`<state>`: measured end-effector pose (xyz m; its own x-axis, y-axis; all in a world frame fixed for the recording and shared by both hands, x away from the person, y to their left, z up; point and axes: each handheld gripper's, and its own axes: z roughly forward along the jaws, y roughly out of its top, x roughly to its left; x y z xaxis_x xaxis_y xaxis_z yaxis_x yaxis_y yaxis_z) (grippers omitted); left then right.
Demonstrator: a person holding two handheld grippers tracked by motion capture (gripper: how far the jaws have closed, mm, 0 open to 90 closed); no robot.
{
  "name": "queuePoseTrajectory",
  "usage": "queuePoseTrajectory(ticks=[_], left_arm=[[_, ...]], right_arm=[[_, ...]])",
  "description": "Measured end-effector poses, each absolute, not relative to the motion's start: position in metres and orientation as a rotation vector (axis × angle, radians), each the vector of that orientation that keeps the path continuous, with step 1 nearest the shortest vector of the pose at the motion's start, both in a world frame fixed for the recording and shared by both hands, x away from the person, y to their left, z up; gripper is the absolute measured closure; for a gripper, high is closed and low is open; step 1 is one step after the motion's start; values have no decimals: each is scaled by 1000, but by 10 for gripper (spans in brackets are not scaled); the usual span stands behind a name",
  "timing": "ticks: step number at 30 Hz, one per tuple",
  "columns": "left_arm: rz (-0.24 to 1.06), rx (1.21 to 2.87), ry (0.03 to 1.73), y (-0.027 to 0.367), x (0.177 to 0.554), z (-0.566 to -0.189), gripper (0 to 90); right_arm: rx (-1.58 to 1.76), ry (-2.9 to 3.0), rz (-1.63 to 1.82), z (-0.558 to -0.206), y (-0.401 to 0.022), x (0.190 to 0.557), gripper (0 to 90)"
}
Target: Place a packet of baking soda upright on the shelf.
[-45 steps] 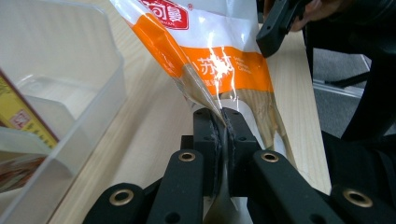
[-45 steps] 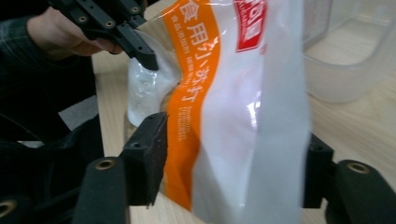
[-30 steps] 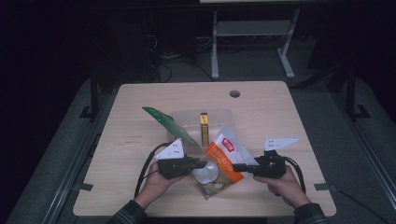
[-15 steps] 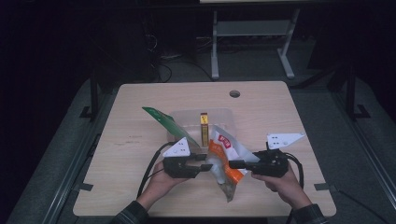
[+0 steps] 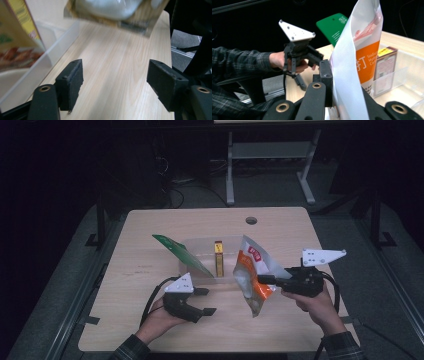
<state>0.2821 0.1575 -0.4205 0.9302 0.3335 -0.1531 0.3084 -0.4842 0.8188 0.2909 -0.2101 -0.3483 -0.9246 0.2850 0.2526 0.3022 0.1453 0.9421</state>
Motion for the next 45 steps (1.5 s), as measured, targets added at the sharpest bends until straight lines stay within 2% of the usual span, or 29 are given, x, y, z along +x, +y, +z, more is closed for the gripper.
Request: queuePoseTrajectory(ticks=[11,25,34,45], left_arm=[[41,2126,536,187,280,-429,232],[80,2125,616,221,279,-433,191],[90,2107,669,237,280,-435,191],[90,2110,670,238,282,-436,187]], right_arm=[[-632,-2438,-1952,-332,-207,323,900],[-647,-2581,-1819,-316,-186,382,900],[-700,-2604,-1777,-321,-178,405,900],[-780,-2626,-1729,-338,-177,420,900]])
